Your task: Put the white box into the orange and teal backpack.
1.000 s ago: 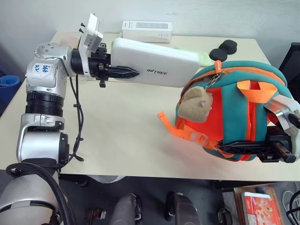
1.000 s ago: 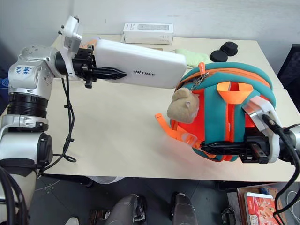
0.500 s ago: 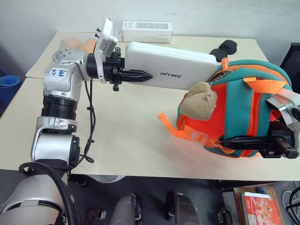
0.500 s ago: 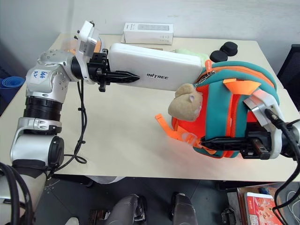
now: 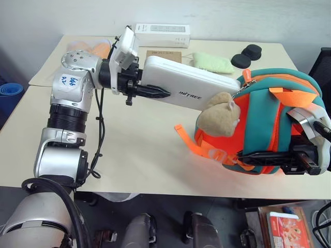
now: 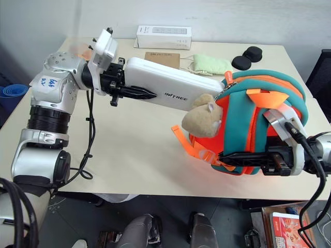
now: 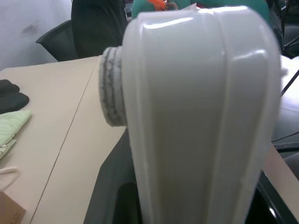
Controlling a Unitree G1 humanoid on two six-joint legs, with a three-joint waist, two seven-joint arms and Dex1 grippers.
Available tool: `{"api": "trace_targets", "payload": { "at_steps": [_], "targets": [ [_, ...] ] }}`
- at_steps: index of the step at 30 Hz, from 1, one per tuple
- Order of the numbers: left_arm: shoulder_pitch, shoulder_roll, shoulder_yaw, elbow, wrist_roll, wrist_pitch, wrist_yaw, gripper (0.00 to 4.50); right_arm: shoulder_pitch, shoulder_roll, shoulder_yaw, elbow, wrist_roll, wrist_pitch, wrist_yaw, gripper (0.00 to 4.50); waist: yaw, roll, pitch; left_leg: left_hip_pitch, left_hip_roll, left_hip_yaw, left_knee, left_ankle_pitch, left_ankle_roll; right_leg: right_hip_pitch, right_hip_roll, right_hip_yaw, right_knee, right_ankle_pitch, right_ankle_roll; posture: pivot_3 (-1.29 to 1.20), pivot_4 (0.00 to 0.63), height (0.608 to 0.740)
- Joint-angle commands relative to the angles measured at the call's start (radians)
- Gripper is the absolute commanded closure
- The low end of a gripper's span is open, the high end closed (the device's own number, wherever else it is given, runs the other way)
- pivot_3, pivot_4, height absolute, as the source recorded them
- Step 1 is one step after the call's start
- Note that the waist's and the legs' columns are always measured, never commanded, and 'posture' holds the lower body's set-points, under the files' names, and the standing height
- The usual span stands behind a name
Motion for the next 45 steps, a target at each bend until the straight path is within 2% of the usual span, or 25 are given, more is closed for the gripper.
{"api": "trace_targets", "payload": {
  "at_steps": [1, 8, 12, 14, 17, 20, 23, 27, 28, 32, 35, 37, 40, 43, 45],
  "targets": [
    [-0.014, -0.04, -0.042, 0.024, 0.033, -0.055, -0.01, 3.21, -0.021, 0.0, -0.002, -0.019, 0.009, -0.02, 0.009, 4.49, 0.0, 0.0, 0.0, 0.0, 0.0, 0.0, 0.0, 0.0, 0.0, 0.0, 0.0, 0.0, 0.0, 0.0, 0.0, 0.0, 0.15, 0.74],
    [-0.063, -0.169, -0.085, 0.15, 0.101, -0.164, 0.051, 3.21, -0.055, 0.016, 0.054, -0.013, -0.029, -0.051, 0.001, 4.49, -0.001, 0.0, 0.0, 0.0, 0.0, 0.0, 0.0, 0.0, 0.0, 0.0, -0.001, 0.0, 0.0, 0.0, 0.0, 0.0, 0.15, 0.74],
    [-0.097, -0.299, -0.088, 0.224, 0.123, -0.185, 0.148, 3.21, -0.062, 0.049, 0.078, -0.038, -0.025, -0.061, -0.03, 4.49, 0.001, 0.0, 0.0, -0.001, 0.0, -0.001, 0.001, 0.0, 0.001, 0.0, -0.002, -0.001, -0.001, 0.0, 0.001, 0.0, 0.15, 0.74],
    [-0.106, -0.405, -0.102, 0.278, 0.14, -0.18, 0.206, 3.21, -0.065, 0.075, 0.088, -0.054, -0.019, -0.063, -0.06, 4.49, 0.0, 0.0, 0.0, -0.003, -0.001, -0.002, 0.002, 0.0, 0.001, -0.001, -0.002, -0.002, -0.001, 0.001, 0.001, 0.0, 0.15, 0.74],
    [-0.115, -0.483, -0.109, 0.341, 0.168, -0.208, 0.254, 3.21, -0.064, 0.095, 0.092, -0.068, -0.015, -0.06, -0.087, 4.49, 0.0, 0.0, 0.0, -0.008, 0.0, -0.005, 0.006, 0.0, 0.002, -0.002, -0.002, -0.005, 0.0, 0.001, 0.001, 0.0, 0.15, 0.74],
    [-0.132, -0.535, -0.076, 0.406, 0.168, -0.206, 0.326, 2.24, -0.042, 0.115, 0.078, -0.089, 0.0, -0.053, -0.123, 4.49, -0.002, 0.0, 0.0, -0.008, 0.0, -0.006, 0.007, 0.0, 0.002, -0.002, -0.002, -0.006, -0.001, 0.001, 0.001, 0.0, 0.15, 0.74],
    [-0.13, -0.496, -0.032, 0.389, 0.134, -0.163, 0.305, 1.3, -0.017, 0.121, 0.065, -0.098, 0.008, -0.055, -0.138, 4.49, -0.006, 0.0, 0.0, -0.008, 0.001, -0.006, 0.007, 0.0, 0.002, -0.002, -0.002, -0.006, -0.001, 0.001, 0.001, 0.0, 0.15, 0.74],
    [-0.059, -0.348, 0.002, 0.237, 0.097, -0.083, 0.223, 0.11, 0.01, 0.13, 0.053, -0.102, 0.014, -0.061, -0.167, 4.49, -0.023, 0.0, 0.0, -0.007, 0.002, -0.007, 0.007, 0.0, 0.001, -0.002, -0.001, -0.007, 0.0, 0.001, 0.001, 0.0, 0.15, 0.74],
    [-0.037, -0.296, 0.017, 0.174, 0.073, -0.035, 0.196, 0.02, 0.014, 0.132, 0.048, -0.1, 0.018, -0.061, -0.174, 4.49, -0.026, 0.0, 0.0, -0.007, 0.002, -0.007, 0.007, 0.0, 0.001, -0.002, -0.001, -0.007, 0.001, 0.001, 0.001, 0.0, 0.15, 0.74],
    [0.037, -0.116, 0.081, -0.073, -0.046, 0.172, 0.108, 0.02, 0.022, 0.137, 0.046, -0.097, 0.018, -0.064, -0.182, 4.49, -0.028, 0.0, 0.0, -0.007, 0.002, -0.007, 0.007, 0.0, 0.0, -0.001, -0.001, -0.007, 0.004, 0.001, 0.001, 0.0, 0.15, 0.74],
    [0.058, -0.025, 0.132, -0.223, -0.153, 0.328, 0.089, 0.02, 0.02, 0.141, 0.052, -0.095, 0.017, -0.065, -0.188, 4.49, -0.021, 0.0, 0.0, -0.007, 0.001, -0.008, 0.007, 0.0, 0.0, 0.0, 0.001, -0.008, 0.004, 0.0, 0.001, 0.0, 0.15, 0.74],
    [0.046, -0.021, 0.174, -0.305, -0.217, 0.419, 0.151, 0.02, 0.02, 0.144, 0.056, -0.093, 0.018, -0.065, -0.19, 4.49, -0.012, 0.0, 0.0, -0.008, 0.0, -0.011, 0.009, 0.0, 0.001, 0.002, 0.001, -0.009, 0.004, 0.0, 0.001, 0.0, 0.15, 0.74],
    [0.067, -0.046, 0.169, -0.441, -0.277, 0.497, 0.216, 0.02, 0.018, 0.146, 0.059, -0.093, 0.017, -0.064, -0.192, 4.49, 0.0, 0.0, 0.0, -0.008, -0.001, -0.014, 0.013, -0.001, 0.003, 0.006, -0.001, -0.008, 0.003, 0.001, 0.002, 0.0, 0.15, 0.74],
    [0.129, -0.063, 0.059, -0.548, -0.217, 0.465, 0.262, 0.02, 0.01, 0.143, 0.058, -0.089, 0.026, -0.058, -0.194, 4.49, -0.001, 0.001, 0.0, -0.007, -0.001, -0.016, 0.013, -0.001, 0.003, 0.008, -0.002, -0.007, 0.003, 0.001, 0.002, 0.0, 0.15, 0.74],
    [0.141, -0.1, -0.019, -0.524, -0.134, 0.422, 0.341, 0.02, 0.01, 0.14, 0.056, -0.089, 0.03, -0.056, -0.191, 4.49, -0.001, 0.001, 0.0, -0.007, -0.001, -0.016, 0.013, -0.001, 0.002, 0.008, -0.001, -0.008, 0.003, 0.001, 0.002, 0.0, 0.15, 0.74]
  ]
}}
